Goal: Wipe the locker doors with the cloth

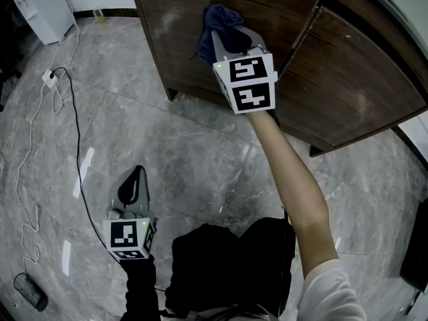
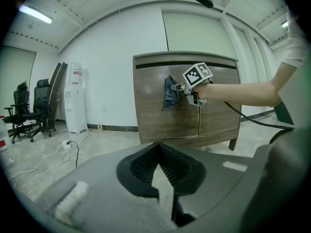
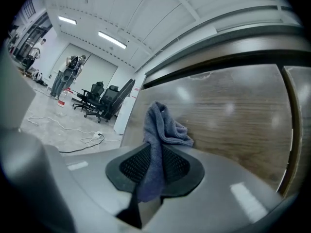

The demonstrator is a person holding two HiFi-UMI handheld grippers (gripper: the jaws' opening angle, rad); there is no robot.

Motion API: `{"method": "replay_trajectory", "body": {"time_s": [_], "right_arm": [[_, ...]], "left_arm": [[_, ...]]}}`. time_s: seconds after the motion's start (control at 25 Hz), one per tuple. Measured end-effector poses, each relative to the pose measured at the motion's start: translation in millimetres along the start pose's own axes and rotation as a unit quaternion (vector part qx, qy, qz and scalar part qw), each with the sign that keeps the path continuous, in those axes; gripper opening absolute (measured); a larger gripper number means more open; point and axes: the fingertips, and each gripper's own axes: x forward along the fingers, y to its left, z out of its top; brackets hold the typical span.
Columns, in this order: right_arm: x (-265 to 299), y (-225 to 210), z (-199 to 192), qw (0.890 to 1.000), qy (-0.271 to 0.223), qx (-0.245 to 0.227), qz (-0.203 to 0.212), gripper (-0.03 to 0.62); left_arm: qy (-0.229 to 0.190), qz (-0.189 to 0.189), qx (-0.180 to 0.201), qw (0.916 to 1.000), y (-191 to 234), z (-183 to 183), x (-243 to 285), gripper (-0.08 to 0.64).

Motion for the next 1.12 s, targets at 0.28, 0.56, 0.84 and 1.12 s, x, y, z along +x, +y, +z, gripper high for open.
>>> {"method": "replay_trajectory", "body": {"time_s": [0.28,0.56,0.84,1.12], "right_arm": [[9,20,-45,0.999,0.034,0.011,0.012,0.069],[23,45,-98,0.996,0.080,0.034,0.033,0.070],[32,65,-137,0.993,0.107,0.023,0.048,0.069],[40,80,-167,0.989,0.137,0.025,0.057,0.069]], "left_arm": [[0.007,0.003,-0.005,1.0000,5,-6,3,0.002],[0.012,0.011,-0.010,0.9998,15,-12,5,0.002],[0.018,0.011,-0.016,0.9997,19,-18,7,0.003],[0.025,0.010,-0.019,0.9995,19,-24,10,0.002]]}}
